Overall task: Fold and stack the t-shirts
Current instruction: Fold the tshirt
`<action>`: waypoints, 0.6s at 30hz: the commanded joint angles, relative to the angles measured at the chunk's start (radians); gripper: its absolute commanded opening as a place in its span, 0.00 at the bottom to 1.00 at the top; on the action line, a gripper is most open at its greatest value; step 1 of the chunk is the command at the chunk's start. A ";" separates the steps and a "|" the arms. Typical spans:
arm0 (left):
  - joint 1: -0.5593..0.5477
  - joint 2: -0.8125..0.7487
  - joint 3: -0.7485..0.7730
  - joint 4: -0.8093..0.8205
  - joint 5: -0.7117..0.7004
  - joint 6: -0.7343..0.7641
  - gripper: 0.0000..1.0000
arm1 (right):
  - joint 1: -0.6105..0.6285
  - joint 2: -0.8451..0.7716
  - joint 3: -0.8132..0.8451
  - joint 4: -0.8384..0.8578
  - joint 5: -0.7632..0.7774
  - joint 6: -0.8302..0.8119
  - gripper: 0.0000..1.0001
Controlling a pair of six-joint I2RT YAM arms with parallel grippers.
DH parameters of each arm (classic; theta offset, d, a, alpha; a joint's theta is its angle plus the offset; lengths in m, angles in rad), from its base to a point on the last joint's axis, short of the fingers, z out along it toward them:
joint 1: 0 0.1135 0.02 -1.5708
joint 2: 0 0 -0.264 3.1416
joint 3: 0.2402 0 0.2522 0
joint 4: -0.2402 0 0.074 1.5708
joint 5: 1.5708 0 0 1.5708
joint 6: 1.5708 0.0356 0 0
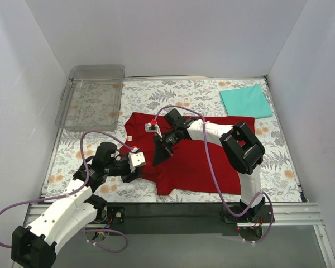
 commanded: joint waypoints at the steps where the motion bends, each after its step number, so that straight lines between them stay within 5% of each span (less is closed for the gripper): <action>1: -0.002 0.005 0.007 0.004 0.017 -0.008 0.35 | -0.003 -0.009 0.024 -0.011 -0.030 -0.017 0.01; 18: -0.002 0.082 0.016 0.082 0.064 -0.060 0.29 | -0.001 -0.001 0.030 -0.008 -0.034 -0.012 0.01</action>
